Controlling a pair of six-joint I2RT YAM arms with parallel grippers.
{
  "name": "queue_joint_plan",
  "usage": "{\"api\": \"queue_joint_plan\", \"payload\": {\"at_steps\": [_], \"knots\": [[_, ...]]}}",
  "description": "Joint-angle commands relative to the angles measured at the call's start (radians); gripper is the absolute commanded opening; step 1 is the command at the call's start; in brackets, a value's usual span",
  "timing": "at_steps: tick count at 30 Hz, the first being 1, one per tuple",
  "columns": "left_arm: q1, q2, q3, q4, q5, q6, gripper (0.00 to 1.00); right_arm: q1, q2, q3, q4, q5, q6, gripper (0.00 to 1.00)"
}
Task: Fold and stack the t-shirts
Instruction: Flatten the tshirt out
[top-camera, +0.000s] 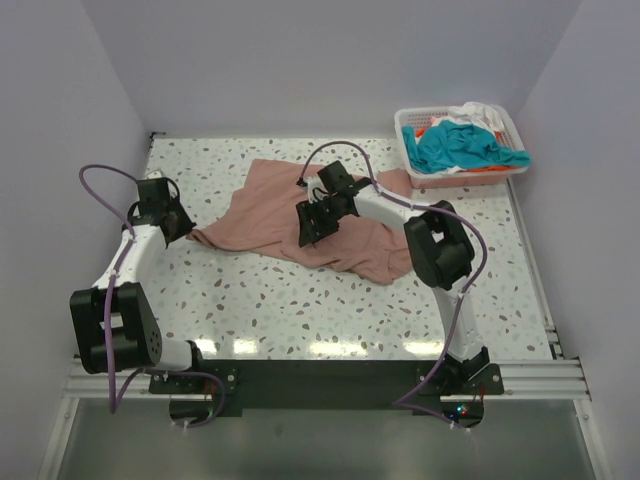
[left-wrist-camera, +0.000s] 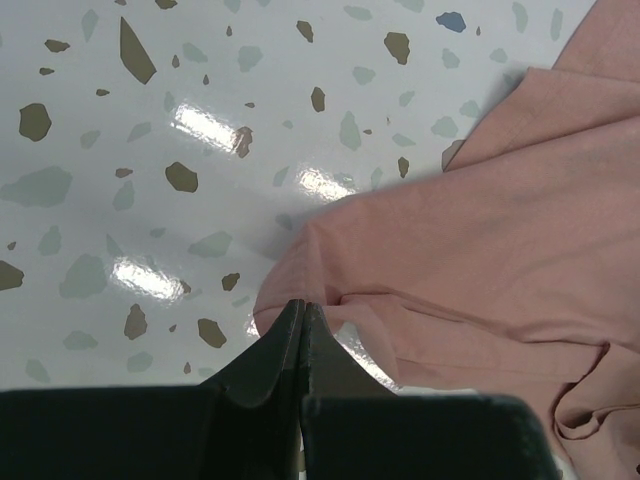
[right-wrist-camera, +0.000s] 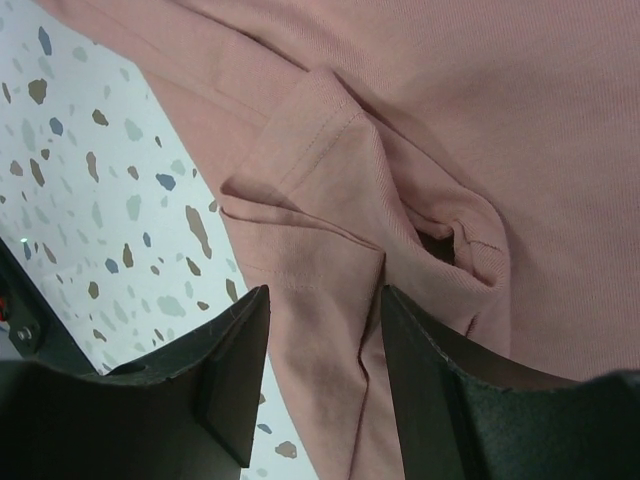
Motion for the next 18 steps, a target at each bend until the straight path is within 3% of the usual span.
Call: {"api": "queue_joint_plan", "payload": {"at_steps": [1,6,8,15,18], "knots": [[0.008,0.005,0.007,0.019,0.014,0.017,0.0,0.009,0.021,0.043,0.006,0.021,-0.02,0.52],[0.01,0.001,0.004,0.014,0.011,0.015,0.0,0.017,0.051,0.072,-0.014,0.021,-0.036,0.48],[0.008,-0.001,0.003,0.012,0.011,0.015,0.0,0.02,0.056,0.077,-0.02,0.02,-0.038,0.42],[0.01,-0.012,-0.002,0.008,0.003,0.015,0.0,0.023,0.015,0.09,-0.046,0.038,-0.021,0.0],[0.01,-0.018,-0.003,0.012,0.003,0.024,0.0,0.017,-0.051,0.098,-0.061,0.081,-0.01,0.0]]}}
